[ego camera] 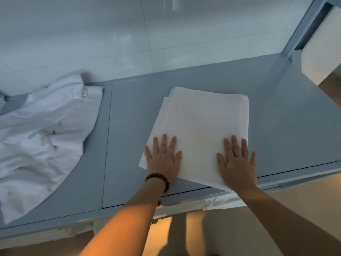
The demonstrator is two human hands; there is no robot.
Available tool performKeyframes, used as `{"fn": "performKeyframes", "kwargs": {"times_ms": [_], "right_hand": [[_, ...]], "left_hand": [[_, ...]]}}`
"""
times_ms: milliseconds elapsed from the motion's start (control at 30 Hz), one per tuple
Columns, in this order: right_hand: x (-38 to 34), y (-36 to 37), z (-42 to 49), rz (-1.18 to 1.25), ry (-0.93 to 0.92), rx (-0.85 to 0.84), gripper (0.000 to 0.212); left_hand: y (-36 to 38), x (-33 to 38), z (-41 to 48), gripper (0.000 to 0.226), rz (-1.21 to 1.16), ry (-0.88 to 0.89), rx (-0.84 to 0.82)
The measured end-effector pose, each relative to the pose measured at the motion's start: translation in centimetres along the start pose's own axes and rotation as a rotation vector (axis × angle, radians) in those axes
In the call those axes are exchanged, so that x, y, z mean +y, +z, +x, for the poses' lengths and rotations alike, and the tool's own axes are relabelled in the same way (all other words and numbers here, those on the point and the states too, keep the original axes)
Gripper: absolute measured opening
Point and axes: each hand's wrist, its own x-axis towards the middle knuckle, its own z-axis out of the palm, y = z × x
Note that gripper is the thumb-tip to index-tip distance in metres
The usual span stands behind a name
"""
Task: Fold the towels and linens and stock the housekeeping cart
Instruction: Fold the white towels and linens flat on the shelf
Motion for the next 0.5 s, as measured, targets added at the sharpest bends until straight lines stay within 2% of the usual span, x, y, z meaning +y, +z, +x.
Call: {"fn": "performKeyframes", "kwargs": {"times_ms": [133, 267, 433, 500], "right_hand": [[-0.1, -0.6, 0.2, -0.040, -0.013, -0.037, 0.070], [-1.6, -1.2, -1.4, -0.063, -0.099, 0.053, 0.079], [-1.3, -0.7, -2.3, -0.070, -0.105, -0.032, 0.088], [-1.0, -1.1, -1.4, -0.040, -0.099, 0.001, 0.091]], "left_hand": [[-0.4, -1.8, 0.2, 0.058, -0.081, -0.049, -0.041], [-0.4, -2.0, 0.1, 0.059, -0.066, -0.051, -0.034], [0.0, -2.1, 0.1, 0.060, -0.065, -0.052, -0.028], [0.1, -2.1, 0.2, 0.060, -0.060, -0.048, -0.008]]}}
